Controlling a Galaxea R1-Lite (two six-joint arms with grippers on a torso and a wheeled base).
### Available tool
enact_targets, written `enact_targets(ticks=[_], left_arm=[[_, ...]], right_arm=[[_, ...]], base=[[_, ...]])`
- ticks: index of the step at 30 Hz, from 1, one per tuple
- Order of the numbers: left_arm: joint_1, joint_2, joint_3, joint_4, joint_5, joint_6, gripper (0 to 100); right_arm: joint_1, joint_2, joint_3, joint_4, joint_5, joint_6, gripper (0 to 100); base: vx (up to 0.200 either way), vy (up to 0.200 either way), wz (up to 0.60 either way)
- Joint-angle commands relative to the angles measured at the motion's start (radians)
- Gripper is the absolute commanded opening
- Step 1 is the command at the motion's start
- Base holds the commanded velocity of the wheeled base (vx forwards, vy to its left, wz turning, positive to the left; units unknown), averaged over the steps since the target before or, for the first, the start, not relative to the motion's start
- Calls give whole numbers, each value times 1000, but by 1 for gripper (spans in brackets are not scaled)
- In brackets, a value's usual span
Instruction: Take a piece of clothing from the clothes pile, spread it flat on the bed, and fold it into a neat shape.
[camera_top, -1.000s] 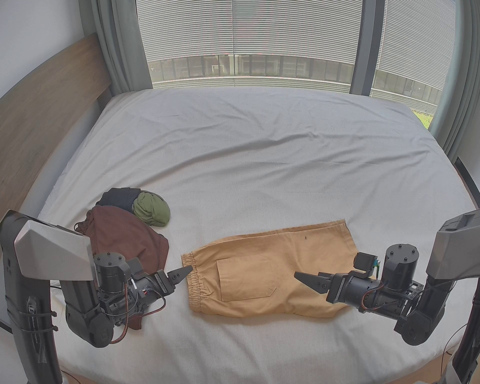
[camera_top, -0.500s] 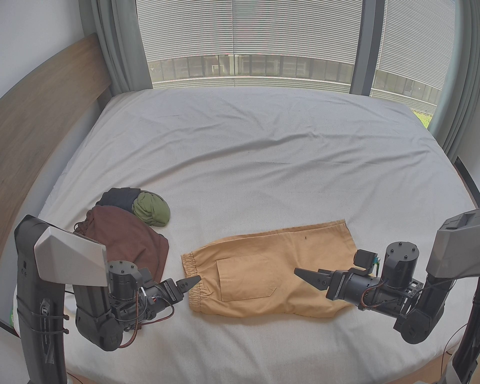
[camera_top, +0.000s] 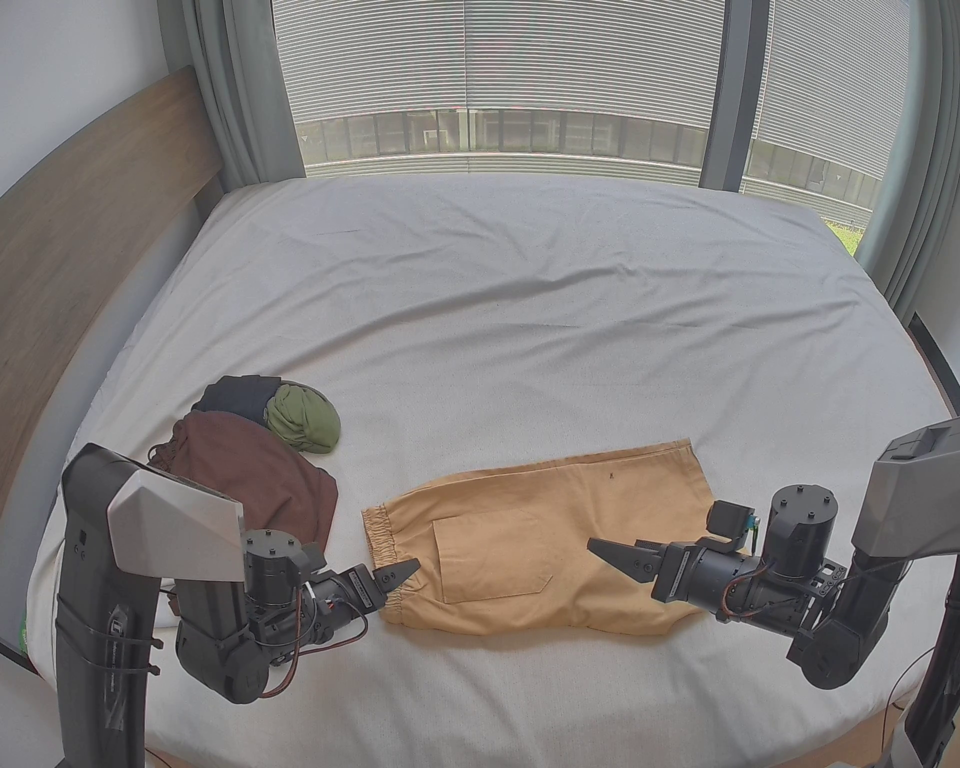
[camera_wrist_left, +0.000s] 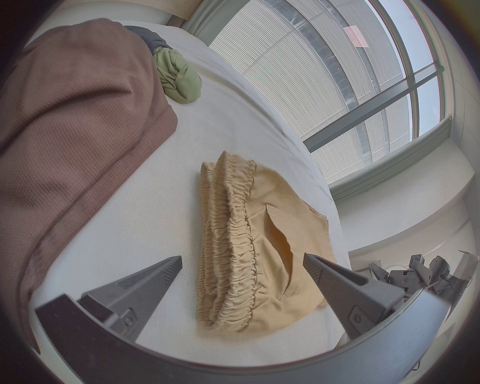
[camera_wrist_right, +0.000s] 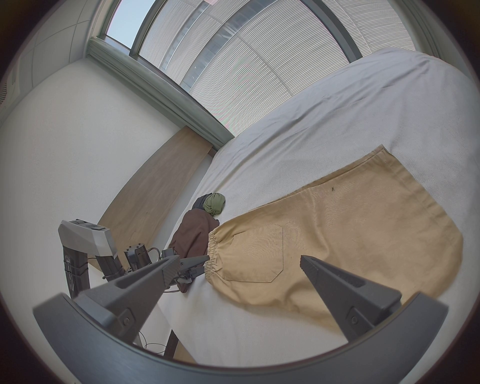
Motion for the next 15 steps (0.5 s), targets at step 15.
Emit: enact_targets(ticks=[15], left_arm=[[-13, 80, -140, -2, -4, -71, 100]], right_arm=[[-4, 3, 0, -1, 1, 1, 100]], base=[[0, 0, 0]])
